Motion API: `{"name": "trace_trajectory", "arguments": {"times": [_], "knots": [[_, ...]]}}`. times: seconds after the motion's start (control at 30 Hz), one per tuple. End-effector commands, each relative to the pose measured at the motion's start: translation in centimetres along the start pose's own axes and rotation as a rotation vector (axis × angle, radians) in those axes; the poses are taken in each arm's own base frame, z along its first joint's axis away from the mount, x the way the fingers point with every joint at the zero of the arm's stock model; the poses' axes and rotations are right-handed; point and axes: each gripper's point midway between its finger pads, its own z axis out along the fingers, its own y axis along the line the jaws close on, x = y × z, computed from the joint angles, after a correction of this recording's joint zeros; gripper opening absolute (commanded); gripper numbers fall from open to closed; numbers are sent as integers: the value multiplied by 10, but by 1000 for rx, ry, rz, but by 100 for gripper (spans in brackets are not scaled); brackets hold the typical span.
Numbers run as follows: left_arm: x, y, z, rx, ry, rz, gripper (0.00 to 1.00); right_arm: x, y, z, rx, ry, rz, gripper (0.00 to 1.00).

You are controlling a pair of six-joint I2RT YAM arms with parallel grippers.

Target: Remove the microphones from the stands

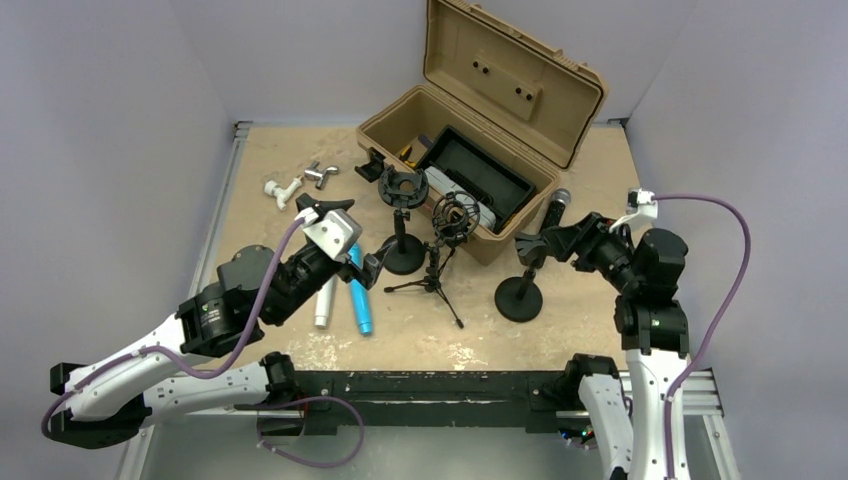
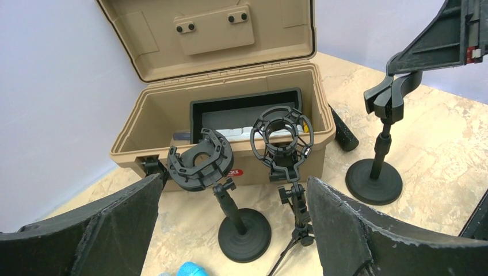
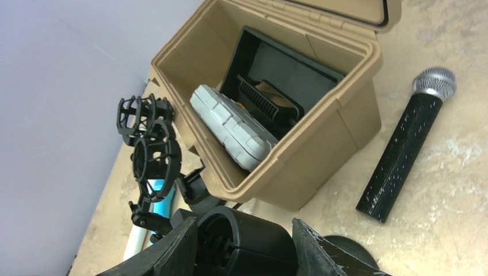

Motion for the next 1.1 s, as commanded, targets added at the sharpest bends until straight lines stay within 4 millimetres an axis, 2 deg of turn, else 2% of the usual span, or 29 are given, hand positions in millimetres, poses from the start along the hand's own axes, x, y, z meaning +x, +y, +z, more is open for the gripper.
{"name": "trace_trajectory", "arguments": {"times": [0.0,0.23,0.37,0.53,0.7,0.9,1.0,1.07], "knots": [[-8,2,2,-10,-33,-1,93,71,-54,4,209,255,104,54],[-10,3,0,-14,-37,-2,93,55,-52,4,227,221,100,56],[-8,3,1,-18,-33,1,93,24,-38,4,198,127,74,59],[-12,6,-1,-22,-40,-2,93,-46,-11,-9,173,-104,4,77],[-23,15,-12,-46,-98,-36,94,-122,2,-40,241,-394,-90,89],[-31,24,-14,-96,-119,-98,94,-204,39,-67,174,-701,-163,90],[-42,38,-23,-152,-147,-151,94,-234,49,-74,158,-804,-146,90],[-46,52,-33,-206,-171,-185,95,-247,53,-78,150,-856,-125,90]]}}
